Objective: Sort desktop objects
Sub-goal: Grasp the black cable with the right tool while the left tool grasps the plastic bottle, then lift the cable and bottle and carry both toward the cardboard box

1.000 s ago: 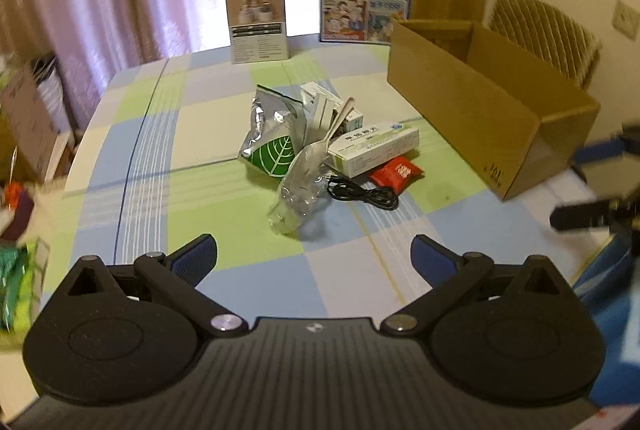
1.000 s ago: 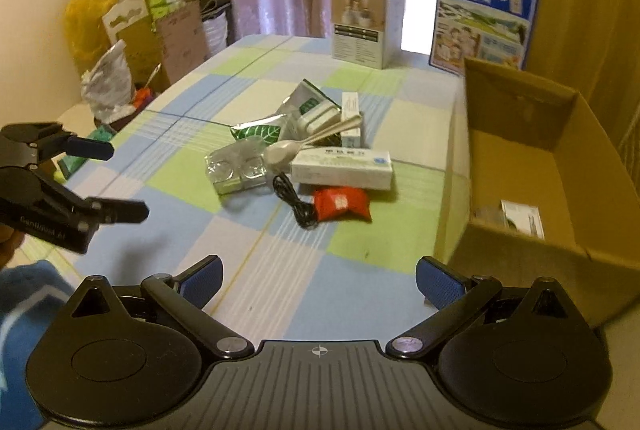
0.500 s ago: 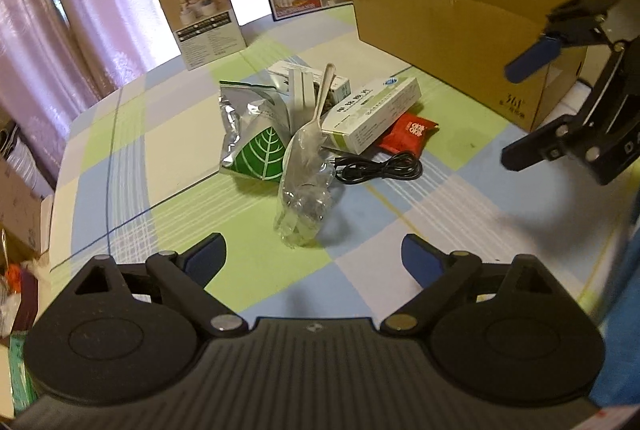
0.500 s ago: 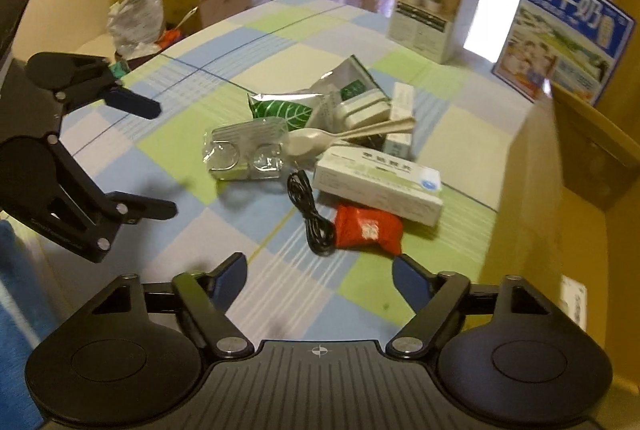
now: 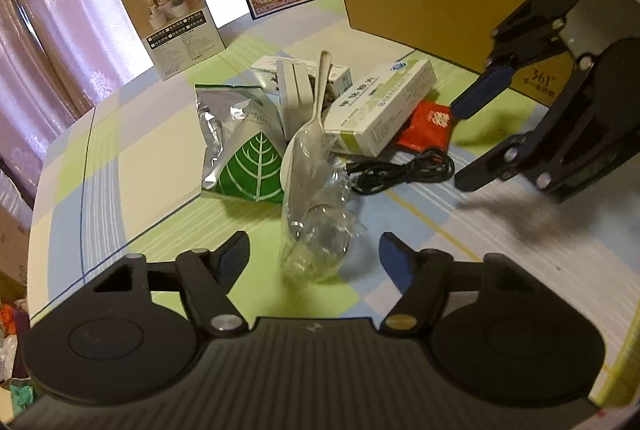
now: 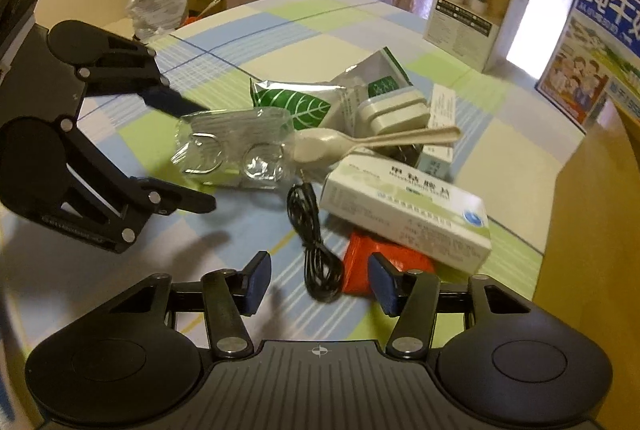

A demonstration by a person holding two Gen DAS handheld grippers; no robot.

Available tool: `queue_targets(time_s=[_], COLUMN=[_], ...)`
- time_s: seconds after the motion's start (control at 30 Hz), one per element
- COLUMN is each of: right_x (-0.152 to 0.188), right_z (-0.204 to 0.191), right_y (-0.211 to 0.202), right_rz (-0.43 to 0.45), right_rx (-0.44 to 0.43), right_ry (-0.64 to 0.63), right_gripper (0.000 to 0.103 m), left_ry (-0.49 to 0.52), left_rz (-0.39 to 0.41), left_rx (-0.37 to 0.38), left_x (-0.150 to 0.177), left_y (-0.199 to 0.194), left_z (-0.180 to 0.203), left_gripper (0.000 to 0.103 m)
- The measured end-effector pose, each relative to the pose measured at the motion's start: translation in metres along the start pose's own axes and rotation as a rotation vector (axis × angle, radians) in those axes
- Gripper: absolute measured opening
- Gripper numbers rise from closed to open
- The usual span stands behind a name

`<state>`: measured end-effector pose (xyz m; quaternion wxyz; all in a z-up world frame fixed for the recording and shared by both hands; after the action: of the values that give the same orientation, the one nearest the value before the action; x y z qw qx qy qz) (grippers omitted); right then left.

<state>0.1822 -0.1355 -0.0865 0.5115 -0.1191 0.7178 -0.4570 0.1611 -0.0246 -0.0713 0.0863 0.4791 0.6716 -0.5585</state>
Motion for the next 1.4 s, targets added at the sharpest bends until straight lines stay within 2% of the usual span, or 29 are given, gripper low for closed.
queue_targets(time_s=[0.03, 0.1, 0.2, 0.27, 0.4, 0.5, 0.63, 0.7, 0.73, 0.77, 0.8, 0.93, 0.97, 1.0, 1.1, 1.4], right_x=[-0.001, -0.002, -0.004, -0.005, -0.006, -0.006, -0.006, -0.004, -0.004, -0.003, -0.003, 0.003, 0.004, 0.005, 0.006, 0.009], right_z=[0.001, 0.004, 0.006, 0.005, 0.002, 0.003, 0.004, 0.003, 0.002, 0.001, 0.001, -0.005, -0.006, -0.008, -0.009, -0.011], right_y=[0.003, 0.009, 0.016, 0.020, 0.029, 0.034, 0.035, 0.035, 0.034, 0.033, 0.032, 0.021, 0.018, 0.015, 0.011, 0.017], right_rz=[0.000, -0.003, -0.006, -0.007, -0.021, -0.021, -0.009, -0.005, -0.005, -0.008, -0.015, -0.041, -0.043, -0.044, -0.035, -0.038], right_rx=[-0.004, -0.009, -0.017, -0.024, -0.027, -0.026, -0.041, -0.046, -0.050, -0.056, -0.063, -0.086, -0.087, -0.080, -0.069, -0.041], right_ry=[-0.003, -0.006, -0.009, -0.022, -0.051, -0.050, -0.029, -0.014, -0.001, 0.014, 0.033, 0.108, 0.121, 0.130, 0.150, 0.085], right_gripper=[0.051, 0.051, 0.051, 0.051, 0.049, 0.047, 0.041, 0.040, 0.035, 0.021, 0.019, 0.018, 0.018, 0.018, 0.018, 0.021], left_ry=[-0.006, -0.012, -0.014, -0.030, -0.166, -0.266, -0.331, -0.343, -0.344, -0.345, -0.348, -0.367, -0.365, -0.362, -0.351, -0.315], left_rz=[0.005, 0.009, 0.011, 0.014, -0.028, -0.061, -0.074, -0.075, -0.077, -0.076, -0.073, -0.069, -0.065, -0.060, -0.052, -0.047], left_rx=[0.005, 0.010, 0.008, 0.004, 0.036, 0.033, 0.027, 0.030, 0.027, 0.022, 0.019, 0.008, 0.007, 0.004, 0.008, -0.003], left_x=[0.000, -0.001, 0.000, 0.000, 0.000, 0.000, 0.003, 0.005, 0.006, 0.006, 0.006, 0.008, 0.008, 0.009, 0.009, 0.011], left_y=[0.002, 0.007, 0.011, 0.010, 0.007, 0.003, -0.001, -0.001, 0.000, -0.001, -0.001, -0.002, -0.002, -0.002, 0.000, 0.007], left_z=[0.000, 0.001, 0.001, -0.001, -0.012, -0.017, -0.015, -0.013, -0.012, -0.012, -0.011, -0.011, -0.012, -0.011, -0.011, -0.009], left_gripper=[0.063, 0.047, 0.030, 0.028, 0.028, 0.027, 0.027, 0.027, 0.027, 0.027, 0.027, 0.028, 0.030, 0.037, 0.038, 0.038])
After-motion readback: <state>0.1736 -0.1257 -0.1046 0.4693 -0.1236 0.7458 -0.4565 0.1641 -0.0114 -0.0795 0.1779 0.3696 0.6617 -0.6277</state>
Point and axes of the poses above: each gripper's, at about its wrist camera, not at the fingertips, and y roughly the way its jaws point, z to its right, x to its underside, the point moved 2 cm from there along y, roughly the way its jaws point, and after that the axes turned 10 degrees about -x, right-handed, at the moved point
